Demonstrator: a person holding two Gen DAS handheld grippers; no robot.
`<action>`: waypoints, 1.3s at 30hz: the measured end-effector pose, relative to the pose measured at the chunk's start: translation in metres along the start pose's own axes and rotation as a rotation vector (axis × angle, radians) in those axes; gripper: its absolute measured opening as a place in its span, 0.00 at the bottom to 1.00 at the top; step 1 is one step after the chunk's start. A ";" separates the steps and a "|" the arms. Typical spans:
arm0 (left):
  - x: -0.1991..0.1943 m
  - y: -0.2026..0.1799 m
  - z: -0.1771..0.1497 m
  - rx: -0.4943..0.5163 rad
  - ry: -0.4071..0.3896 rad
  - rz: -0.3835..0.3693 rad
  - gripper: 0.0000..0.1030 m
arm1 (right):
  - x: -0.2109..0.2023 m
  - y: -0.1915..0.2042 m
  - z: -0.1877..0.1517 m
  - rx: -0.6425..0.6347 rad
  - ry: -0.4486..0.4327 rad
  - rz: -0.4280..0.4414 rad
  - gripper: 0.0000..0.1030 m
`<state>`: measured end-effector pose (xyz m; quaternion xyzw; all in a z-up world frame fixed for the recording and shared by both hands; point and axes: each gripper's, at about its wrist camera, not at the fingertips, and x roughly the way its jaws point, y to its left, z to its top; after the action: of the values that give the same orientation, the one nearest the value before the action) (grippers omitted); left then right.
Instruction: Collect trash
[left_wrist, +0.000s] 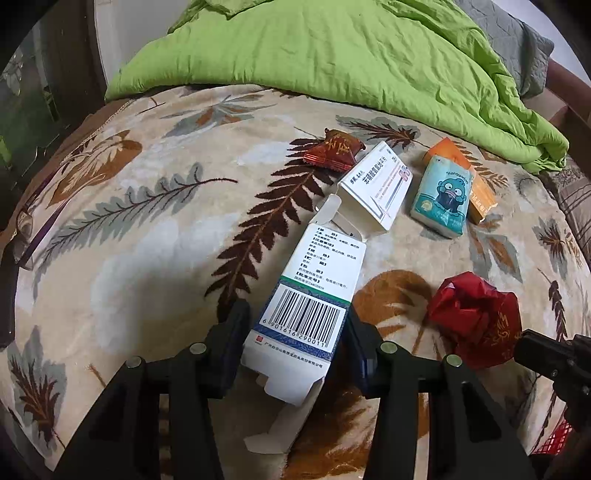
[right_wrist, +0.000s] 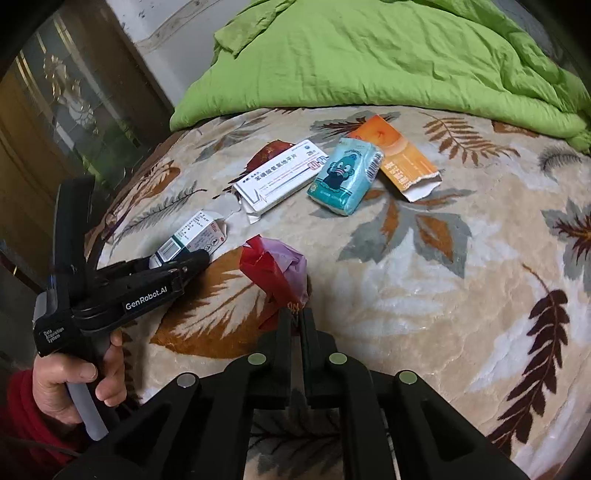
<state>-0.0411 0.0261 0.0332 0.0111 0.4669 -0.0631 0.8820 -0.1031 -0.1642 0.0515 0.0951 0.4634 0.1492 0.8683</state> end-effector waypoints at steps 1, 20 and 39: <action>-0.001 0.000 0.000 -0.001 -0.004 -0.003 0.46 | 0.000 0.001 0.000 -0.003 0.001 -0.003 0.09; -0.013 -0.002 0.000 -0.007 -0.040 -0.040 0.46 | 0.006 0.001 0.018 -0.024 -0.001 0.000 0.32; -0.069 -0.027 -0.016 0.054 -0.209 -0.051 0.41 | -0.066 0.009 -0.030 -0.007 -0.189 -0.207 0.12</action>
<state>-0.0958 0.0074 0.0819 0.0162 0.3705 -0.0987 0.9234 -0.1645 -0.1782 0.0885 0.0575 0.3865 0.0510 0.9191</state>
